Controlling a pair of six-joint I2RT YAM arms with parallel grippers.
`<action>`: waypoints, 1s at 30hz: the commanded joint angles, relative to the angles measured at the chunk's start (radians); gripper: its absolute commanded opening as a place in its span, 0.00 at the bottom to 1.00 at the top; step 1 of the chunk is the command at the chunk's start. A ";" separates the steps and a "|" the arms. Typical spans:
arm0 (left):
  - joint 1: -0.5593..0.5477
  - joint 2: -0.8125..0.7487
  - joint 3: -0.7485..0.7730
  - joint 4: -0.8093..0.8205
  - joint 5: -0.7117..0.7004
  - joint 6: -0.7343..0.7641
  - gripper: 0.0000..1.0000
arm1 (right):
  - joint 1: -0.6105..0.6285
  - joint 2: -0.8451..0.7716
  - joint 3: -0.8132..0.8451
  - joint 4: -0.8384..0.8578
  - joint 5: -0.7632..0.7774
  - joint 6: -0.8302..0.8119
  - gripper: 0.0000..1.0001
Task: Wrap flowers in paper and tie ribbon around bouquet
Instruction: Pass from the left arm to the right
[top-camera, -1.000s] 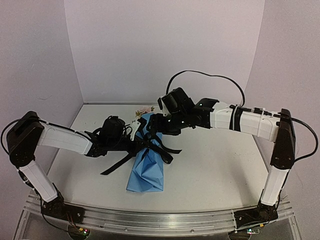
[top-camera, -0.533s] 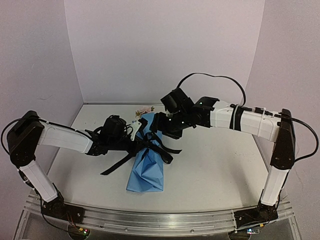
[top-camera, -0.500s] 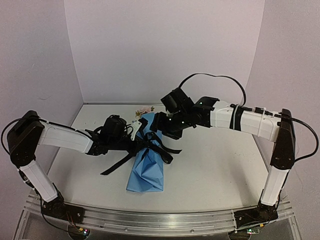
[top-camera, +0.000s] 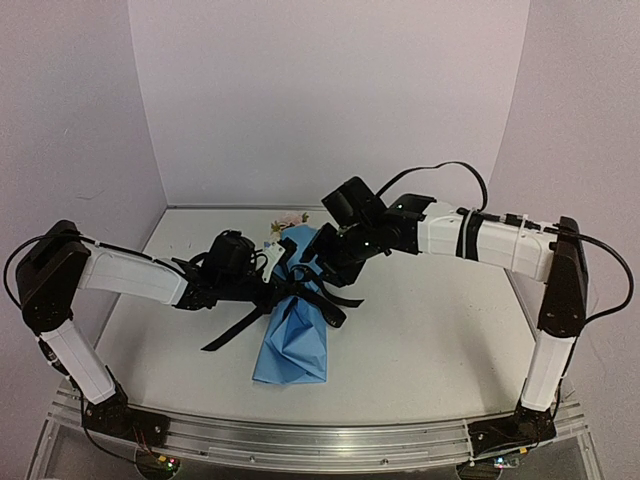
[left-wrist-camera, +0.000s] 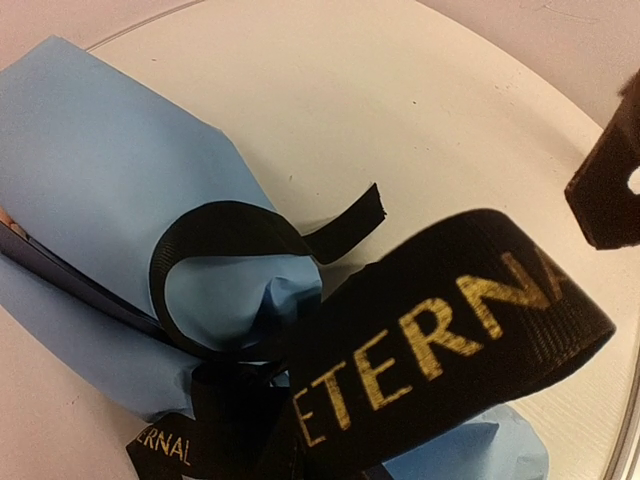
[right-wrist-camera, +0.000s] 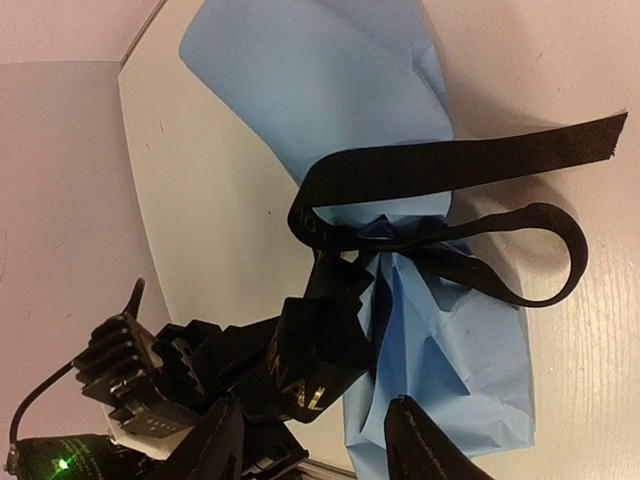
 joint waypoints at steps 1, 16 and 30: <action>-0.003 -0.008 0.027 0.010 -0.015 0.019 0.01 | -0.026 0.036 0.021 0.031 -0.029 0.081 0.48; -0.005 0.019 0.045 -0.007 -0.010 0.025 0.01 | -0.034 0.062 0.029 0.071 -0.071 0.143 0.44; -0.006 0.021 0.056 -0.021 -0.025 0.057 0.01 | -0.034 0.034 -0.030 0.121 -0.104 0.171 0.44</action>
